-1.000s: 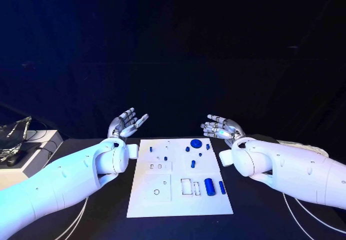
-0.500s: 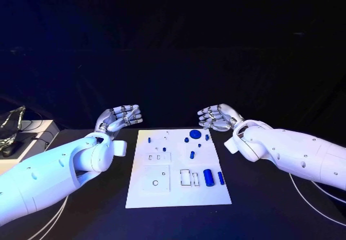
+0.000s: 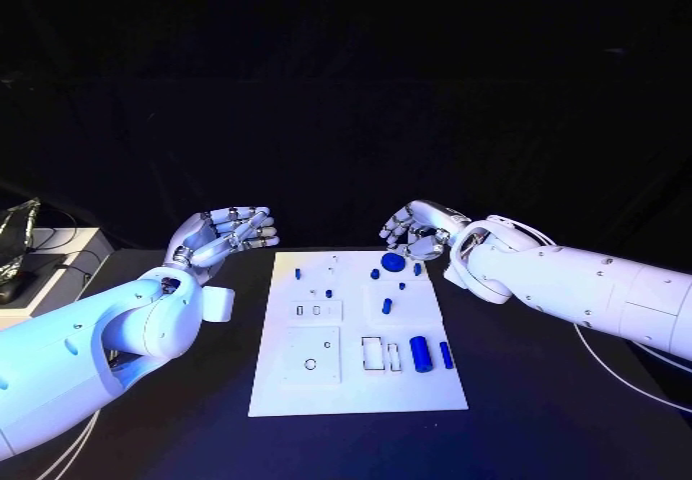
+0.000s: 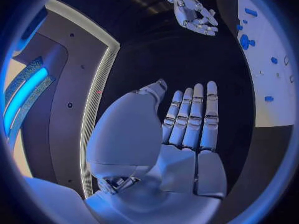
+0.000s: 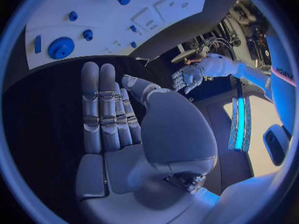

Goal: Assemble the parts on the task board

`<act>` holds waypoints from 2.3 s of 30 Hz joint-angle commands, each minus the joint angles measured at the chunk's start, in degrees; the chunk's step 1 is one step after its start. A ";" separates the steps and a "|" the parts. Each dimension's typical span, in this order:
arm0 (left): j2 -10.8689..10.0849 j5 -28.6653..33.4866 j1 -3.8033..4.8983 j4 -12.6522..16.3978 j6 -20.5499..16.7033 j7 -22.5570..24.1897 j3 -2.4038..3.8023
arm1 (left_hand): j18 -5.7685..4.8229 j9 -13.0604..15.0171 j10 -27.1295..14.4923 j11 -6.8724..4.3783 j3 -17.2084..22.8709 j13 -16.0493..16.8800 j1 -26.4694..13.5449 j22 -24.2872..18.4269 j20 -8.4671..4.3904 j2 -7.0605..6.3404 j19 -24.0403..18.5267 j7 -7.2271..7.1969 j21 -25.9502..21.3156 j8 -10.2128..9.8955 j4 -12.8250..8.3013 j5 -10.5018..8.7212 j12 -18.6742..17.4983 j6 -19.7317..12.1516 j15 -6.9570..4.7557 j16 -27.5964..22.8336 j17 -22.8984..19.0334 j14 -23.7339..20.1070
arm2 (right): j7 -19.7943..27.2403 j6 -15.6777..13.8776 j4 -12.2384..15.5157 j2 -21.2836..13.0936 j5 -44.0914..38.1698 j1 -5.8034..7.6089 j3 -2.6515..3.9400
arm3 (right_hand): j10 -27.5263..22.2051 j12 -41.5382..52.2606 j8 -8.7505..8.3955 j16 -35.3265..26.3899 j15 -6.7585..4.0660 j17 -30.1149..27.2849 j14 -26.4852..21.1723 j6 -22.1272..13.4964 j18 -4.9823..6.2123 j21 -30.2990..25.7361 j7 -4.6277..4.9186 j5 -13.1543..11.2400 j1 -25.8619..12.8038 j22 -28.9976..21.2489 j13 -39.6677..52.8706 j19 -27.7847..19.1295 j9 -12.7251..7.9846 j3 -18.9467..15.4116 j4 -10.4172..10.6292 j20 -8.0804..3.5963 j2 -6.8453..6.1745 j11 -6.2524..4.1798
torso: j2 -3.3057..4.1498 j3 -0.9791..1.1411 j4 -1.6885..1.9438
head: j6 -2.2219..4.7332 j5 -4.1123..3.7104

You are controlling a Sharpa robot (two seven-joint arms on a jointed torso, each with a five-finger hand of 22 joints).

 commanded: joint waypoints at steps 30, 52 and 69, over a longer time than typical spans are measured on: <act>-2.27 -2.16 0.02 5.38 2.26 0.17 2.64 | 0.68 -0.19 0.60 0.07 0.49 -0.06 -0.15 0.12 0.04 -0.76 0.72 0.68 0.54 0.21 -0.20 -0.02 -0.51 0.44 0.07 0.17 0.24 0.21 | -15.34 9.73 -3.91 4.09 -24.90 0.45 0.01 | -5.59 -0.40 -0.89 39.83 0.40 36.13 4.09 -0.79 -5.63 32.60 -0.86 0.20 -0.40 40.02 0.26 11.10 1.95 0.74 2.72 0.84 -4.32 0.17 | 4.04 -1.09 3.55 | -0.54 -3.41; -2.80 -2.45 0.02 5.70 2.36 0.02 3.22 | 0.66 -0.22 0.57 0.09 0.52 -0.08 -0.19 0.13 0.02 -0.83 0.77 0.71 0.58 0.16 -0.22 -0.02 -0.60 0.41 0.09 0.11 0.27 0.15 | -15.45 11.51 -5.32 4.94 -24.94 -0.26 -0.04 | -5.09 -0.21 -0.71 40.43 0.43 36.47 4.02 -0.51 -5.63 32.72 -0.82 0.11 -0.25 40.16 0.37 11.06 2.12 0.55 2.94 0.90 -3.93 0.15 | 5.32 -1.38 4.49 | -0.46 -4.17; -2.83 -2.50 0.02 5.34 2.42 -0.17 3.33 | 0.65 -0.25 0.54 0.12 0.54 -0.09 -0.22 0.13 0.01 -0.89 0.80 0.74 0.60 0.10 -0.23 -0.03 -0.69 0.38 0.11 0.06 0.28 0.08 | -15.72 10.72 -5.67 5.06 -24.90 -0.46 -0.04 | -1.09 0.05 1.04 41.52 0.06 36.72 3.62 2.07 -5.67 33.12 -1.11 -0.49 0.56 40.81 0.66 11.02 3.41 3.89 3.57 0.69 -1.48 -0.39 | 5.98 -1.61 4.87 | -0.29 -4.40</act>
